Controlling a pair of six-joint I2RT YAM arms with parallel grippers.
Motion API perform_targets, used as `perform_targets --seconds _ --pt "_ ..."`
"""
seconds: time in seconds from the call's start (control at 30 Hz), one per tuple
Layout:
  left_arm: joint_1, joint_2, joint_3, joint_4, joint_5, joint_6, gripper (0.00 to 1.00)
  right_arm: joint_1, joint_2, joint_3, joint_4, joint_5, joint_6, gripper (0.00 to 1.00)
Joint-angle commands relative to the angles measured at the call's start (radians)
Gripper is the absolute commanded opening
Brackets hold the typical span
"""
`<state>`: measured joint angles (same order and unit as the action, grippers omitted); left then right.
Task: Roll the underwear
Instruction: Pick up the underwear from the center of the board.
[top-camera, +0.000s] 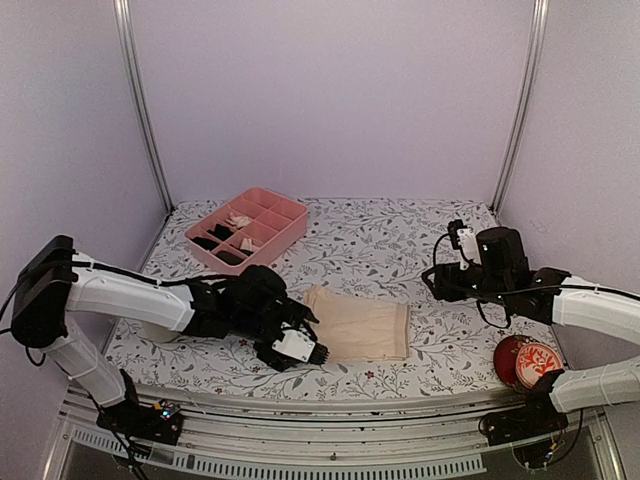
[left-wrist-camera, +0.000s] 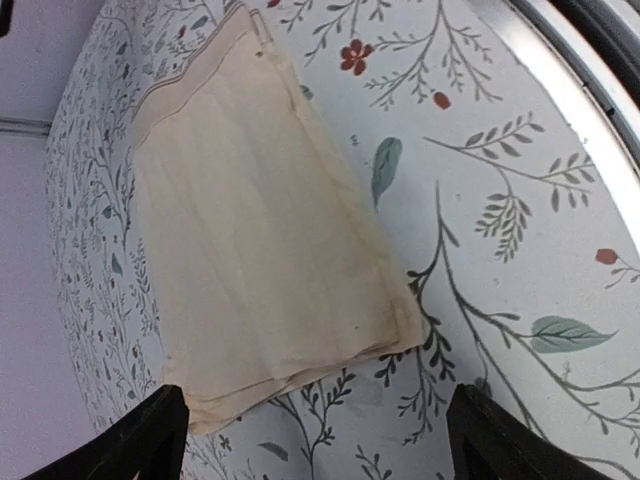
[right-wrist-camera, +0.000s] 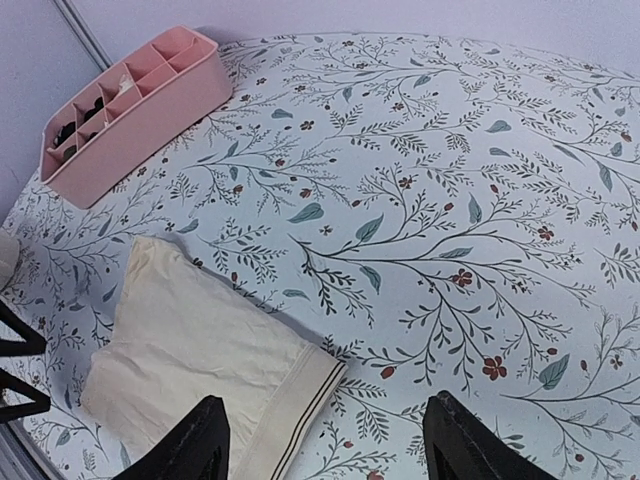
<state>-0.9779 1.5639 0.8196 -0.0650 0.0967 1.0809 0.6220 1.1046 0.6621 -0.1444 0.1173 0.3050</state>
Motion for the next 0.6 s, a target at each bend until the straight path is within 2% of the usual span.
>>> perform_targets --seconds 0.0,0.07,0.23,0.33,0.5,0.57 --pt "-0.066 0.037 -0.036 0.030 0.004 0.098 0.87 0.007 -0.077 -0.060 0.105 -0.031 -0.037 0.68" --pt "-0.081 0.064 -0.034 0.030 -0.020 0.101 0.76 0.007 -0.096 -0.075 0.126 -0.045 -0.044 0.68" --pt "-0.109 0.127 -0.026 0.031 -0.055 0.095 0.62 0.007 -0.106 -0.094 0.141 -0.052 -0.049 0.68" --pt "-0.121 0.159 -0.013 0.032 -0.083 0.078 0.56 0.007 -0.109 -0.098 0.144 -0.050 -0.049 0.68" --pt "-0.123 0.196 -0.007 0.059 -0.124 0.047 0.54 0.007 -0.107 -0.107 0.151 -0.052 -0.050 0.68" --pt "-0.124 0.205 -0.009 0.059 -0.134 0.042 0.47 0.007 -0.106 -0.106 0.153 -0.051 -0.051 0.68"
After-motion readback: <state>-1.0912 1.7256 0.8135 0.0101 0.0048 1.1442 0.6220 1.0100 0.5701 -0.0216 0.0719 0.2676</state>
